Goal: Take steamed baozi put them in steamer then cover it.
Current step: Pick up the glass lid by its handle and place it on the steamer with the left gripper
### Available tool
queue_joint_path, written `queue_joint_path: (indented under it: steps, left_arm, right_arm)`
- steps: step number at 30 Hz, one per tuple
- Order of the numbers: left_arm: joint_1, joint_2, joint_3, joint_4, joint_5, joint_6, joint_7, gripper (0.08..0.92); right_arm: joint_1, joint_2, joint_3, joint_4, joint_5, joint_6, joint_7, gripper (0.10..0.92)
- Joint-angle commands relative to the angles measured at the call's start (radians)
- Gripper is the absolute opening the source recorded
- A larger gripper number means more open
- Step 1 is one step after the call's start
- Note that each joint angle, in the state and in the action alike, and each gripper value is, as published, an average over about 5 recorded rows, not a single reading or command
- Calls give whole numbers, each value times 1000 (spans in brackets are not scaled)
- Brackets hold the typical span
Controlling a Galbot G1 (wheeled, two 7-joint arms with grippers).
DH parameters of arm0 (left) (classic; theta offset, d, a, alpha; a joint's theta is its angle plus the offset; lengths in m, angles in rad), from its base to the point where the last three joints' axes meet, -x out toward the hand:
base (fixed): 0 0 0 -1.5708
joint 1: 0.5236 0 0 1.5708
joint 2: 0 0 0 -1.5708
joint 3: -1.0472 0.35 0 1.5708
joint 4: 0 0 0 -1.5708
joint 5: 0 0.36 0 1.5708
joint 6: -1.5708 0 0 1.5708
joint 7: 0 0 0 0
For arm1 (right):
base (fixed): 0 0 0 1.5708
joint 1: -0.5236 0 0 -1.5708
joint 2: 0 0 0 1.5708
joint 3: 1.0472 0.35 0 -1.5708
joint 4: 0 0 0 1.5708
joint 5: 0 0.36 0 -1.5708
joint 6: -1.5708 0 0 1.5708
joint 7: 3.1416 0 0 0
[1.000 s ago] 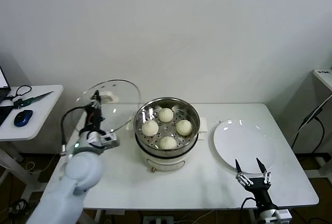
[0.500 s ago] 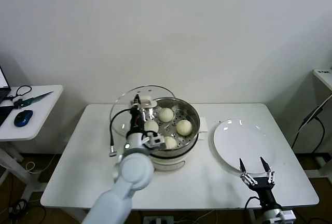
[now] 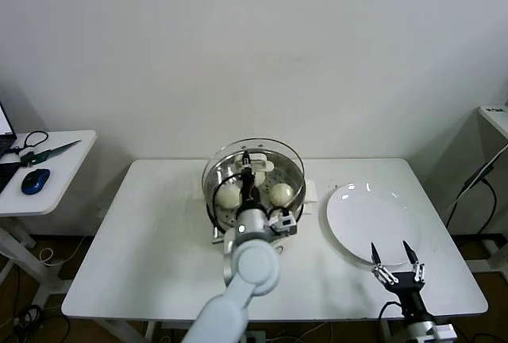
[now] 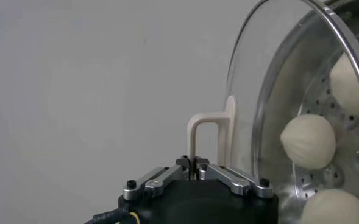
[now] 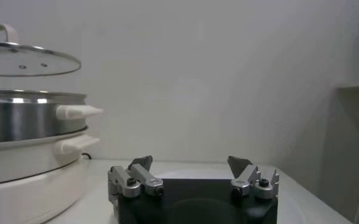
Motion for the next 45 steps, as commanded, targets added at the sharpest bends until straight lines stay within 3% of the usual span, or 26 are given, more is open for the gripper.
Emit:
queue_joint_path:
  steps: [1,27,45]
  left_arm:
    - [43,-70,20,58,86,-3,-14,138]
    - [2,-70,4,134,26,12,-68,138]
    - [8,-70,2,108,-8,6,-55,151]
  right_arm:
    - [1,5,-2,-11,4,22,-1,823]
    - [-20,27,8,15,-4,32,-2,823]
    - [-30,34,19,26,-3,38,5,823]
